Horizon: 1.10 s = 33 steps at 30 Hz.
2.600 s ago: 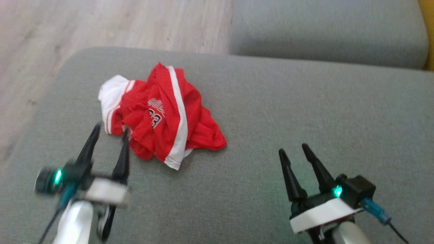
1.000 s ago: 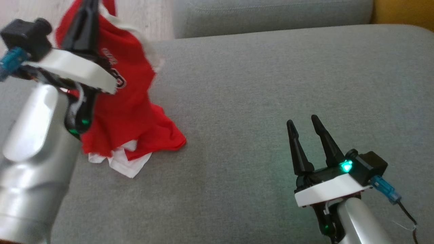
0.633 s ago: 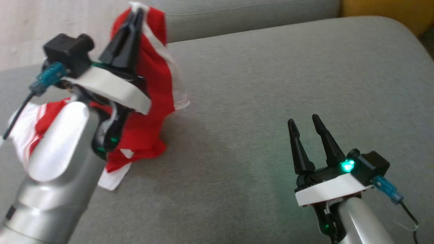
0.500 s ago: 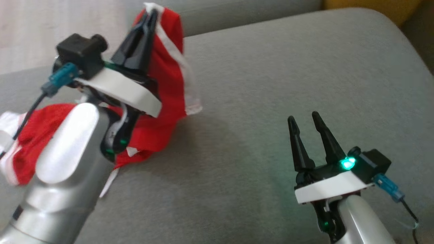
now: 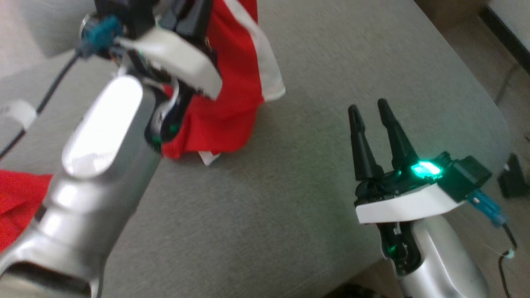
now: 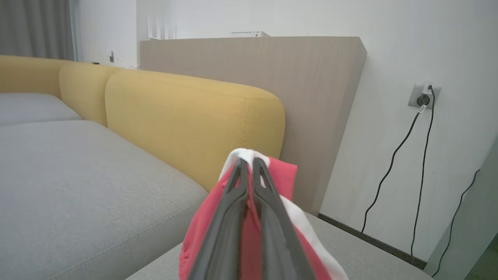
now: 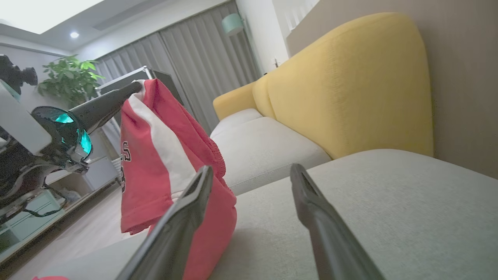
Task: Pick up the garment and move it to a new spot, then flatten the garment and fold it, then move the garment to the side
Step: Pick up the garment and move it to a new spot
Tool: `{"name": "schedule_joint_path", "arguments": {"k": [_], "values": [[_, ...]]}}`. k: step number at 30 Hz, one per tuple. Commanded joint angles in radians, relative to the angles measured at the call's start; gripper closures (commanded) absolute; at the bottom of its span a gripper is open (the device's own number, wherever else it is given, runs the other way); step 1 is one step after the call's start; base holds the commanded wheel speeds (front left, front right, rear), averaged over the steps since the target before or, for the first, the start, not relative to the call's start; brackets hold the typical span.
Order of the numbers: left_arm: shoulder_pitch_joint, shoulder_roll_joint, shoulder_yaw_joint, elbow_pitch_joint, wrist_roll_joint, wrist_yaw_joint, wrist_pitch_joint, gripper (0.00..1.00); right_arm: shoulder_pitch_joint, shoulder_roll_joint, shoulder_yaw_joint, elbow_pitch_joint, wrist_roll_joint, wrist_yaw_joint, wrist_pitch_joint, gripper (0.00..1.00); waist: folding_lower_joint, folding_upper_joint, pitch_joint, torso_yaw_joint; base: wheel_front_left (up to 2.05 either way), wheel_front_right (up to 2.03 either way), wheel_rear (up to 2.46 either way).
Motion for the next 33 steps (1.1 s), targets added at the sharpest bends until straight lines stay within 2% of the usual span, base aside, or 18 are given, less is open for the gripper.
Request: {"name": "schedule_joint_path", "arguments": {"k": [1, 2, 3, 4, 11, 16, 22, 27, 33], "values": [[-0.076, 0.01, 0.042, 0.002, 0.011, 0.0, -0.011, 1.0, -0.035, -0.002, 0.02, -0.039, 0.011, -0.001, -0.01, 0.0, -0.0001, -0.0001, 0.069, -0.064, 0.0, 0.0, 0.0], [-0.097, -0.001, 0.043, 0.037, 0.01, -0.002, -0.018, 0.81, -0.036, -0.002, 0.019, -0.042, 0.016, -0.001, -0.01, 0.0, -0.0001, -0.0001, 0.076, -0.068, 0.0, 0.0, 0.0], [-0.117, -0.01, 0.039, 0.074, 0.013, -0.008, -0.022, 0.1, -0.037, -0.002, 0.02, -0.044, 0.02, -0.001, -0.01, 0.0, -0.0001, -0.0001, 0.081, -0.071, 0.0, 0.0, 0.0], [-0.134, -0.017, 0.032, 0.112, 0.014, -0.02, -0.023, 0.0, -0.037, -0.002, 0.02, -0.046, 0.021, -0.001, -0.01, 0.0, -0.0001, -0.0001, 0.084, -0.071, 0.0, 0.0, 0.0], [-0.191, -0.037, 0.025, 0.293, 0.029, -0.065, -0.124, 0.0, -0.041, -0.002, -0.004, -0.043, 0.009, -0.001, -0.011, 0.0, -0.0001, -0.0001, 0.078, -0.016, 0.0, 0.0, 0.0], [-0.168, 0.006, 0.027, 0.356, 0.05, -0.085, -0.239, 0.0, -0.037, -0.002, -0.04, -0.026, -0.037, -0.001, -0.011, 0.0, -0.0001, -0.0001, 0.028, 0.087, 0.0, 0.0, 0.0], [-0.068, 0.084, 0.038, 0.357, 0.07, -0.087, -0.341, 0.0, -0.011, -0.002, -0.067, 0.001, -0.095, -0.001, -0.011, 0.0, -0.0001, -0.0001, -0.043, 0.209, 0.0, 0.0, 0.0], [0.094, 0.133, 0.055, 0.292, 0.089, -0.056, -0.373, 0.0, 0.019, -0.002, -0.076, 0.025, -0.134, -0.001, -0.011, 0.0, -0.0001, -0.0001, -0.098, 0.295, 0.0, 0.0, 0.0], [0.337, 0.106, 0.114, 0.143, 0.083, 0.008, -0.378, 0.0, 0.061, -0.002, -0.096, 0.048, -0.16, -0.001, -0.011, 0.0, -0.0001, -0.0001, -0.146, 0.371, 0.0, 0.0, 0.0]]}}
